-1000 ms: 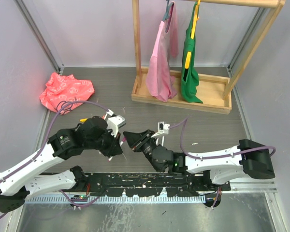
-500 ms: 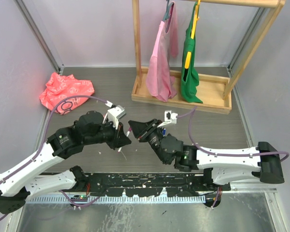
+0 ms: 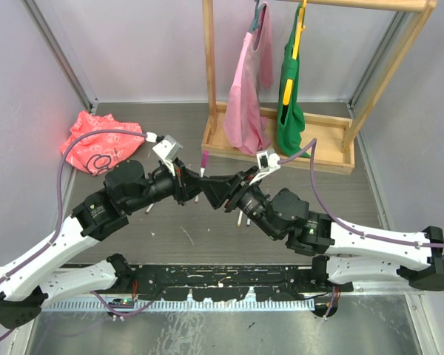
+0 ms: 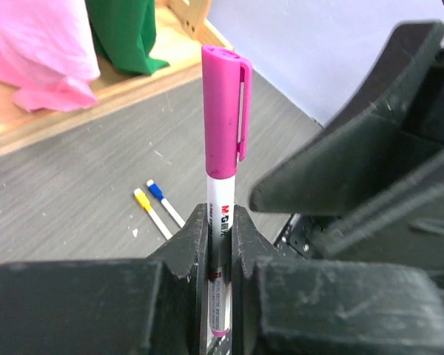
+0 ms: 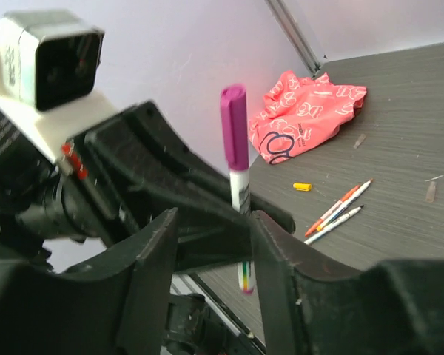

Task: Insert the pens into the pen caps
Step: Press the pen cap onto the pen.

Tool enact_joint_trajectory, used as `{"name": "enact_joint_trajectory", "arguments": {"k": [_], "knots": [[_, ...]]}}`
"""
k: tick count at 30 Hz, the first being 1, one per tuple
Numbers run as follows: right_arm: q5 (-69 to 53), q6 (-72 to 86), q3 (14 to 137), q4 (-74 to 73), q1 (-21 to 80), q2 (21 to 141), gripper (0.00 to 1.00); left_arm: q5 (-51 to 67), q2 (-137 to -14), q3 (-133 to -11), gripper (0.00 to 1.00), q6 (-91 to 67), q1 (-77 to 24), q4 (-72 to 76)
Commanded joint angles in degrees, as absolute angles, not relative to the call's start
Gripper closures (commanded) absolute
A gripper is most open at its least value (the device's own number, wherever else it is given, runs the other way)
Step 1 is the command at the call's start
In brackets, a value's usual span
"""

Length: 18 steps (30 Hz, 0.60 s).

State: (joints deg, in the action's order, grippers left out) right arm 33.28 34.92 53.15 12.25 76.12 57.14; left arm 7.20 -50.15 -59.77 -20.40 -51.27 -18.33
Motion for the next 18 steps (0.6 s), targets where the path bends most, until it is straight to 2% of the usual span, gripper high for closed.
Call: {"name": "enact_joint_trajectory", "arguments": {"k": [1, 9, 18], "knots": [[30.7, 29.1, 55.3, 9.7, 76.9, 53.5, 0.47, 4.4, -50.3, -60.6, 1.00, -21.0, -50.7, -9.3], [37.8, 30.6, 47.5, 4.2, 76.9, 44.6, 0.43, 2.9, -49.7, -59.3, 1.00, -21.2, -50.8, -13.2], [44.6, 49.0, 38.8, -17.8, 76.8, 41.4, 0.40, -3.0, -51.6, -53.7, 1.00, -28.0, -50.8, -18.2]]}}
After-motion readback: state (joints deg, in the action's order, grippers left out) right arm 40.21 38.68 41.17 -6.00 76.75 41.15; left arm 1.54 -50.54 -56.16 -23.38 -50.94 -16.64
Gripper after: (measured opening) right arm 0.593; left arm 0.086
